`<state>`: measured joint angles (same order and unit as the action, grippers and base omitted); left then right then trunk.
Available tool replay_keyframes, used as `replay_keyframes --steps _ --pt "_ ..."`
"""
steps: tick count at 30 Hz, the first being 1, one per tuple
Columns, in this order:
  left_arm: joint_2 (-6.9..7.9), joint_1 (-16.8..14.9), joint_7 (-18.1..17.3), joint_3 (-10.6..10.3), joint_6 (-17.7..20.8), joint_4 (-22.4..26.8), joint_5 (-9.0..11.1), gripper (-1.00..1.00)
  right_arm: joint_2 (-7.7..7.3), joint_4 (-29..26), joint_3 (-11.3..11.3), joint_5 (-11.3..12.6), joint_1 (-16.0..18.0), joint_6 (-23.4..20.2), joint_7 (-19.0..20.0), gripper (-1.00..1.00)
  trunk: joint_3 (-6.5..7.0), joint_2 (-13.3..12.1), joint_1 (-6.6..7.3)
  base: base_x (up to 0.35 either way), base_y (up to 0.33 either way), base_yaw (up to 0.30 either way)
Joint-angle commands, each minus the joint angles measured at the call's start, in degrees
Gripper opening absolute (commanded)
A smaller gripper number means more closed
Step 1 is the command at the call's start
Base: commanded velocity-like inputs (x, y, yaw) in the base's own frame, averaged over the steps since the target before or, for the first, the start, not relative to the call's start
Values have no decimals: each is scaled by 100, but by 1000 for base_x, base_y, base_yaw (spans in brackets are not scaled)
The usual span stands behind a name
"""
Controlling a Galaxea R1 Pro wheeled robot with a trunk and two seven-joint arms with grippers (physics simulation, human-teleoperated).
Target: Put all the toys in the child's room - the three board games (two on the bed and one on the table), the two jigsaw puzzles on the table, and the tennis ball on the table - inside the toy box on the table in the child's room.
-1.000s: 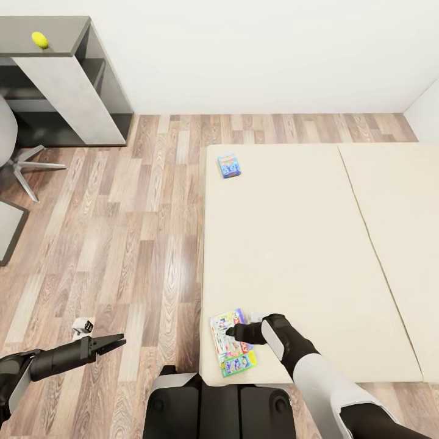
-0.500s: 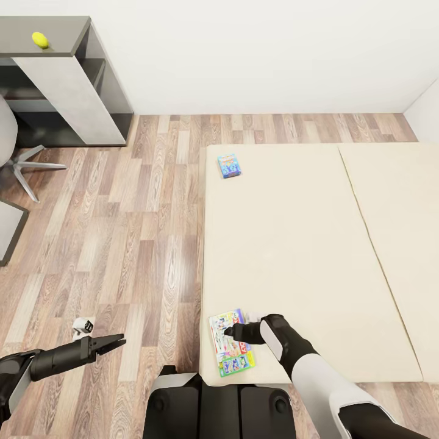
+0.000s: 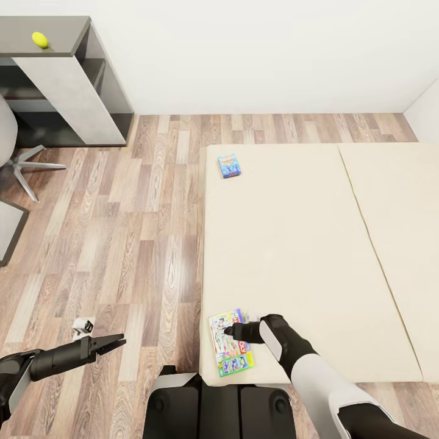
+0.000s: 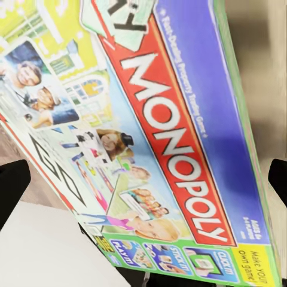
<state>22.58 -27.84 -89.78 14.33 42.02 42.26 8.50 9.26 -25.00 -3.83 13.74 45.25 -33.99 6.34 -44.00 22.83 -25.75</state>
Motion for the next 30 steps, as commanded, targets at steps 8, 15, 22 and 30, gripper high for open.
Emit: replay_keyframes --steps 8,15,22,30 --pt "1 5 -22 0 61 1 -5 100 -4 113 -56 -31 1 96 -28 100 -6 8 -3 0 0 0" --pt "1 3 -22 0 63 1 -6 100 -4 133 -64 -48 1 115 -28 100 -6 8 -3 0 0 0" --pt "1 1 -22 3 64 1 -6 100 -10 136 -72 -49 1 226 -25 100 -6 8 -3 0 0 0" --pt "1 4 -22 8 61 1 -6 100 -12 136 -74 -39 1 314 -20 100 -6 8 -3 0 0 0"
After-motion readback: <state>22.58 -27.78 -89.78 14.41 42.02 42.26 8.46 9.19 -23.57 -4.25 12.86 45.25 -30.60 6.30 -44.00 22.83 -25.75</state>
